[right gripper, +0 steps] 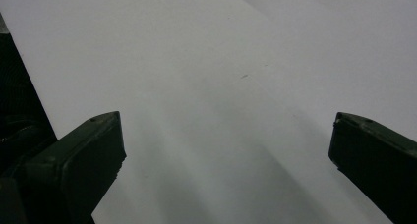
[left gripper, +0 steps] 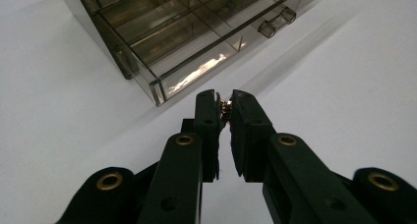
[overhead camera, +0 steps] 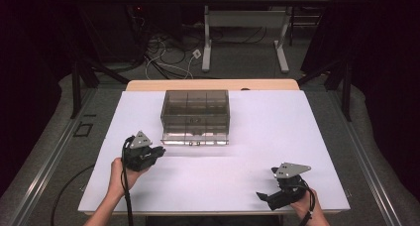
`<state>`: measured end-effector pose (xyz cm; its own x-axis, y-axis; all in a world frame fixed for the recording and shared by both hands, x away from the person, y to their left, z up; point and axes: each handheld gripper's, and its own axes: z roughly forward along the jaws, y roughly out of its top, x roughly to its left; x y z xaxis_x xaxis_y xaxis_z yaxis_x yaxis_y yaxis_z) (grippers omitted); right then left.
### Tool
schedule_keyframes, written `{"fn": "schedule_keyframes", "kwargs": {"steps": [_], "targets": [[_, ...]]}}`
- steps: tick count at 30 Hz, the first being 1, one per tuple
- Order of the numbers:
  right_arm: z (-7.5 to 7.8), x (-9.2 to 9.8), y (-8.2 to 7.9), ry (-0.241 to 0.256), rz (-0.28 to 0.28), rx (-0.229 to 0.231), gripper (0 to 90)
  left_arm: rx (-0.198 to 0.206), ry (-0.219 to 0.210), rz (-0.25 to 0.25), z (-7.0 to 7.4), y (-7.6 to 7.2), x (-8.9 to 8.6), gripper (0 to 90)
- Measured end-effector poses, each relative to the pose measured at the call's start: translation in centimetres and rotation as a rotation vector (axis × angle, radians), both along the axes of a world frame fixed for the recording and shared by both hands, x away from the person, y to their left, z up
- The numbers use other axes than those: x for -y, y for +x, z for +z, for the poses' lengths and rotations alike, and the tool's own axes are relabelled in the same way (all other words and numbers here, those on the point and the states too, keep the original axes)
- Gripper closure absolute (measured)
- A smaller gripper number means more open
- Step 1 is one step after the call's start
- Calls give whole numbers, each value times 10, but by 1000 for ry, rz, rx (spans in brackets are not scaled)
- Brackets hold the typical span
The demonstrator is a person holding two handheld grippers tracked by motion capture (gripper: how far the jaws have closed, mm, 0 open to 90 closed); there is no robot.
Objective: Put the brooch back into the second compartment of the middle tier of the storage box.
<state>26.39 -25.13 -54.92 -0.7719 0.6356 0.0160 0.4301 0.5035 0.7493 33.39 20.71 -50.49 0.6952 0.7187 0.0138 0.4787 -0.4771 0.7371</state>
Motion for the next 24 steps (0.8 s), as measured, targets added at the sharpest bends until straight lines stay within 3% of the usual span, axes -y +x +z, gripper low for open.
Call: {"fn": "schedule_keyframes", "kwargs": {"steps": [9,24], "targets": [[-1,-1,0,4,-10,-2,0,23,-14,-20,11,4,10,813],[0,-1,0,0,-3,4,0,34,-15,-37,16,14,24,813]]}}
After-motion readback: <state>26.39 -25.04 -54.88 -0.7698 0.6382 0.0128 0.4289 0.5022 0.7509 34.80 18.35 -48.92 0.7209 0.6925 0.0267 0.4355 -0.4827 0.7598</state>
